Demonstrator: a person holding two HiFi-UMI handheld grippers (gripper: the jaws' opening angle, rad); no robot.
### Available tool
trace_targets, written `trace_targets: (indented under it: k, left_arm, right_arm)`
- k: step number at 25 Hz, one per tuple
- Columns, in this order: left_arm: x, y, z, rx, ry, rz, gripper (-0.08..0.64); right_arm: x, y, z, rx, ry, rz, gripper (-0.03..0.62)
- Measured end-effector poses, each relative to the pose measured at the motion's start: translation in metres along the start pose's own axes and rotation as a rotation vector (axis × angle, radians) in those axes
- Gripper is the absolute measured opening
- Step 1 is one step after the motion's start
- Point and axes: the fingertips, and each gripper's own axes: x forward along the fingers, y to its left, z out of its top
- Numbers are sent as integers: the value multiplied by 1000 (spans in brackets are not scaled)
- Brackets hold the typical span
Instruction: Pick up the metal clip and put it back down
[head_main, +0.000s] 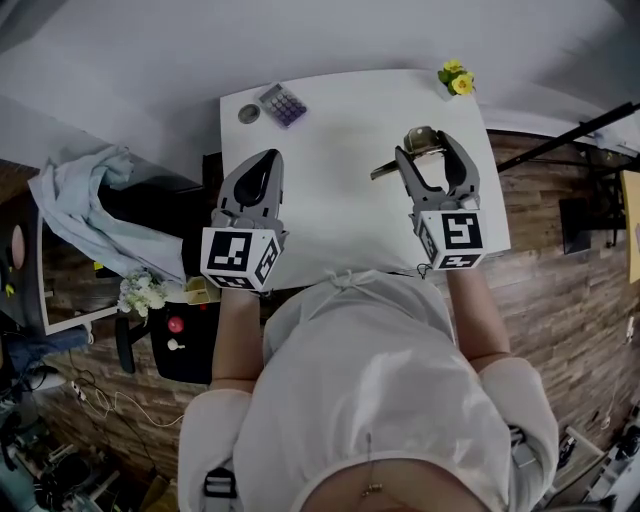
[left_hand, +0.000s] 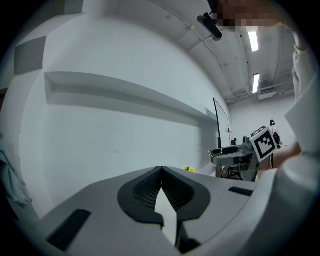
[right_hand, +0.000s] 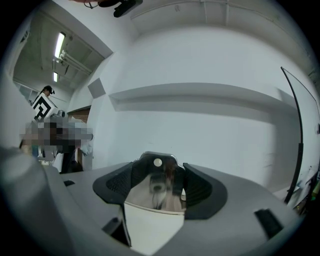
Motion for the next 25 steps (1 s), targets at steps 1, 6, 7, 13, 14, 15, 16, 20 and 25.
trace_targets:
  k: [1, 6, 7, 13, 14, 15, 16, 20, 25]
  left_arm:
    - [1, -1, -1, -1, 2, -3, 18]
    - [7, -5, -13, -10, 21, -7, 18]
    - [9, -5, -17, -12, 29, -4, 18]
    - [20, 0, -44, -55, 77, 6, 18]
    - [22, -1, -48, -57, 85, 1, 18]
    - [24, -1, -52, -60, 92, -5, 18]
    - [26, -2, -56, -64, 99, -11, 18]
    - [38, 1, -73, -90, 132, -17, 18]
    - [54, 4, -81, -112, 138, -21, 18]
  right_arm:
    - [2, 1, -2, 4, 8, 4, 308]
    - [17, 3, -27, 28, 66, 24, 308]
    - [23, 4, -33, 35, 82, 30, 308]
    - [56, 12, -90, 77, 244, 65, 308]
    - [61, 13, -102, 83, 277, 71, 308]
    - [66, 15, -114, 89, 310, 77, 308]
    - [71, 17, -126, 98, 341, 84, 308]
    - [89, 26, -171, 139, 459, 110, 308]
    - [107, 36, -225, 166, 601, 135, 310]
